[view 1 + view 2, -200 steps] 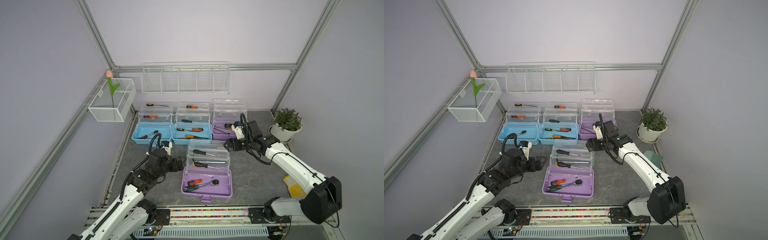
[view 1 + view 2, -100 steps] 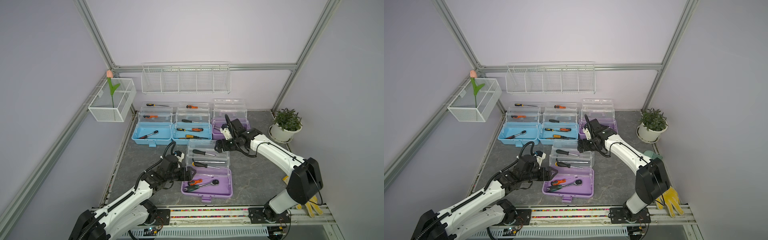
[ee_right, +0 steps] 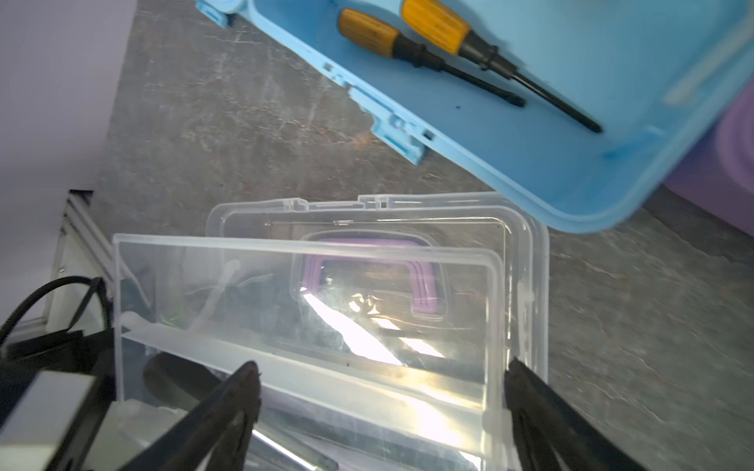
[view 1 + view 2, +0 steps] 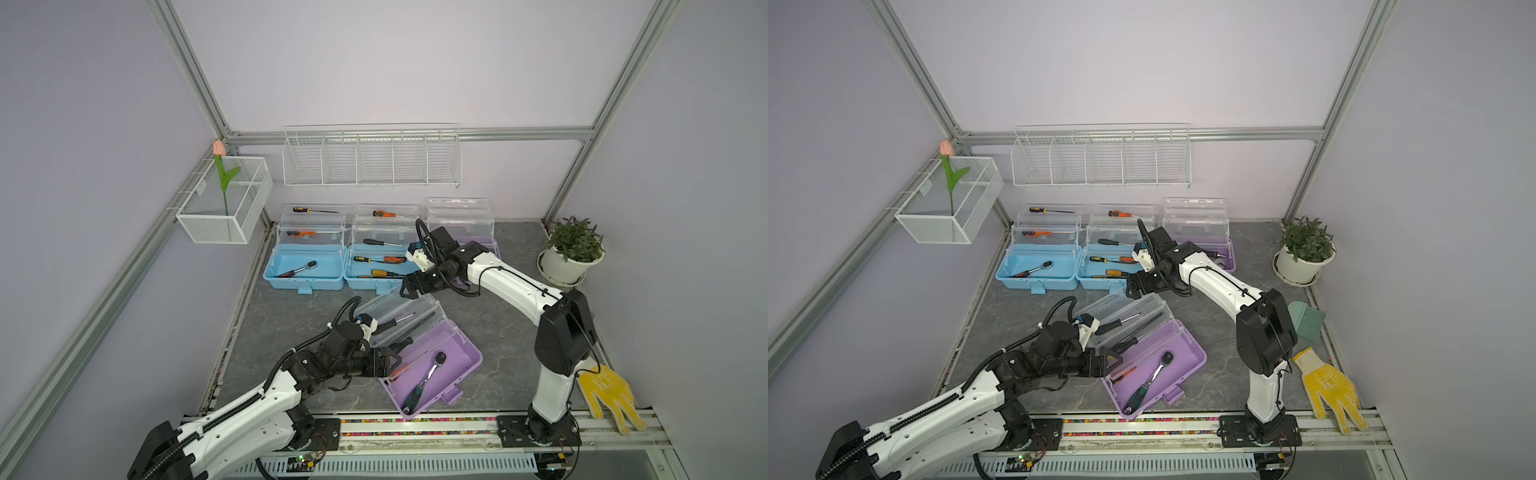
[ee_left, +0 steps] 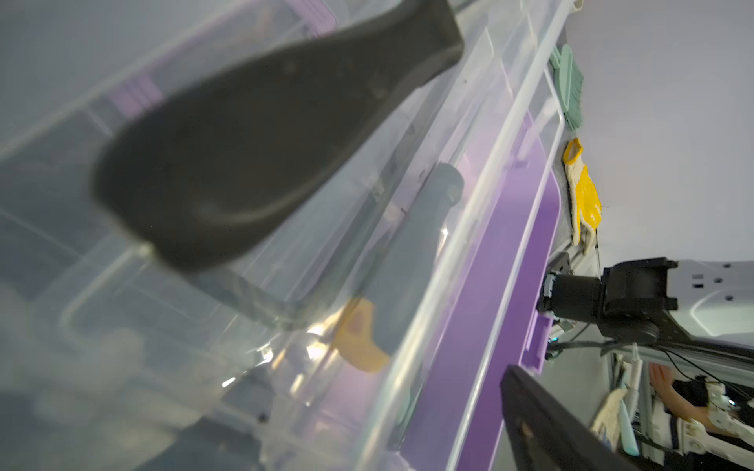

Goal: Close toolboxes
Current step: Adjust the toolbox at the center of the board, then move the toolbox to the center of the board.

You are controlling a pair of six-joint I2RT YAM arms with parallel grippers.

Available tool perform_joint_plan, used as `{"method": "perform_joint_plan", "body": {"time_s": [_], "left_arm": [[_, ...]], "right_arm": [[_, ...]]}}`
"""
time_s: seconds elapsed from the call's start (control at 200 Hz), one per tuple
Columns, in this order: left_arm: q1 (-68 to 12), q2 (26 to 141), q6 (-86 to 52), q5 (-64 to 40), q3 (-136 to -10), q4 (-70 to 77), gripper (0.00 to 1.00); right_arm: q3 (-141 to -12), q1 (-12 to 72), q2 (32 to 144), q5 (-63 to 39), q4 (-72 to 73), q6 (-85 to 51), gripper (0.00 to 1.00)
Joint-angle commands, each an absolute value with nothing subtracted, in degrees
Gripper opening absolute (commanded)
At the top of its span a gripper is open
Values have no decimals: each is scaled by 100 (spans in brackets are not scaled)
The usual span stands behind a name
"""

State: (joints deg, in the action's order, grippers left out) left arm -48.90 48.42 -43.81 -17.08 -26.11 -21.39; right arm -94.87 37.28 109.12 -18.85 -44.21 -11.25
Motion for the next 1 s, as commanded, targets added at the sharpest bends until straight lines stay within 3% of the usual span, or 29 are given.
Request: {"method": "perform_joint_plan", "body": {"time_s": [0.0,0.21,0.335,0.66,0.995], "left_arm": [[-4914,4758,-4536,-1662,-2776,-1108,90],[-4923,4650,-4406,-1433,-2852,-1334,92],[-4930,4634,-4315,-1339,-2848,-1310,92],[-4924,4838,-3903,-1094,-3150,-1510,94],[-4923,4656,-3720,-785,-3276,-1837,96]], "right_arm": [[-9877,3920,10908,-3074,-4762,-892,93],[-9494,3714,9565,471,-5762,-1588,89],[-8456,3705,8400,1294,-6320,-2130,89],[-5762,4523,6467,1061,-6882,-4443,96],[-4572,4698,6339,413,-5622,-5211,98]]}}
